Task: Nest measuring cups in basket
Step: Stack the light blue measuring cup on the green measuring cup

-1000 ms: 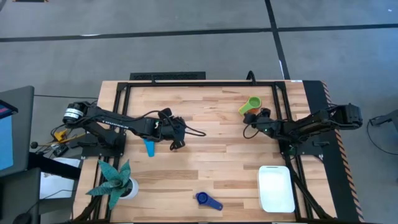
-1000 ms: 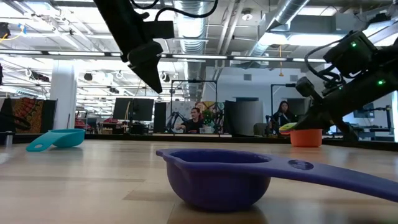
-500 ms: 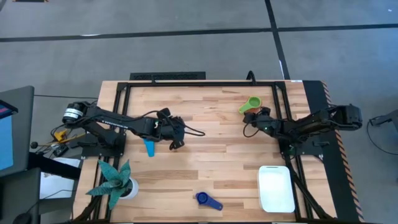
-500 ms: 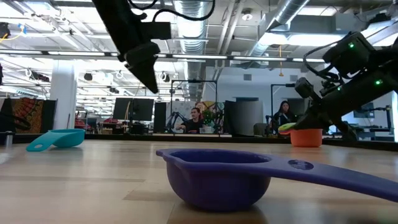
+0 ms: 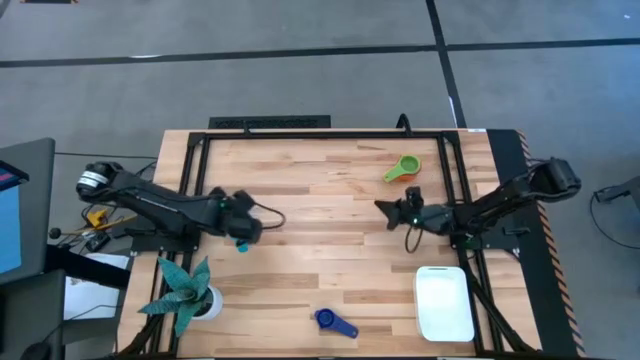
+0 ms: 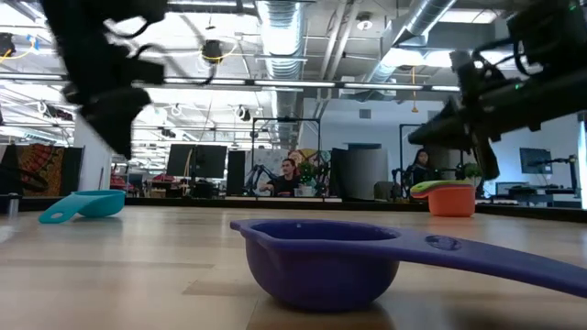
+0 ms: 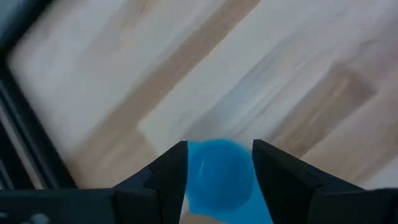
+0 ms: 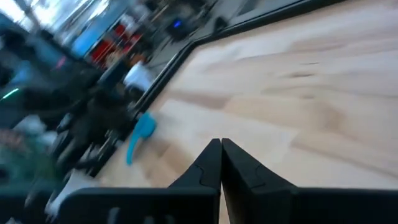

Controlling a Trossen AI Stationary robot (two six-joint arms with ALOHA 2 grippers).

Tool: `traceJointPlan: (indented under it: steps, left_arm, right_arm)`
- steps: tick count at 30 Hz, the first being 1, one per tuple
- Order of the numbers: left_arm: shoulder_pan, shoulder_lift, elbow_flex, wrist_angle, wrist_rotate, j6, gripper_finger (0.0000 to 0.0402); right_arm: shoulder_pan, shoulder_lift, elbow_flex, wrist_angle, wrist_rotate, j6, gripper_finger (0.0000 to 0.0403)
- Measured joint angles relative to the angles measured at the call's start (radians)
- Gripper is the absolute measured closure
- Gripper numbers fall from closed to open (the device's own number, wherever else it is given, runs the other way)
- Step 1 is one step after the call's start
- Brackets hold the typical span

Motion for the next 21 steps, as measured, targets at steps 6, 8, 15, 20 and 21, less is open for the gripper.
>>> traceJointPlan:
  steps: [6,8,15,20,21]
  left_arm:
    - [0.032,-0.139,-0.141,0.001,0.002,-0.191,0.0231]
    - [0.06,-0.169,-0.182,0.005,0.022,-0.219,0.0231]
    - [0.115,-0.184,-0.257,0.042,0.106,-0.226,0.0231]
    - [0.114,-0.183,-0.258,0.131,0.109,-0.152,0.0236]
    - [0.115,-0.183,-0.258,0.147,0.109,-0.139,0.024]
  right_arm:
    - [0.089,0.027,0.066,-0.016,0.015,-0.047,0.0376]
    - [0.102,0.031,0.081,-0.022,0.015,-0.045,0.0371]
    - [0.15,0.042,0.114,-0.019,0.015,-0.077,0.0348]
    - [0.163,0.048,0.114,-0.021,0.015,-0.068,0.0341]
    - [0.166,0.048,0.114,-0.019,0.016,-0.064,0.0341]
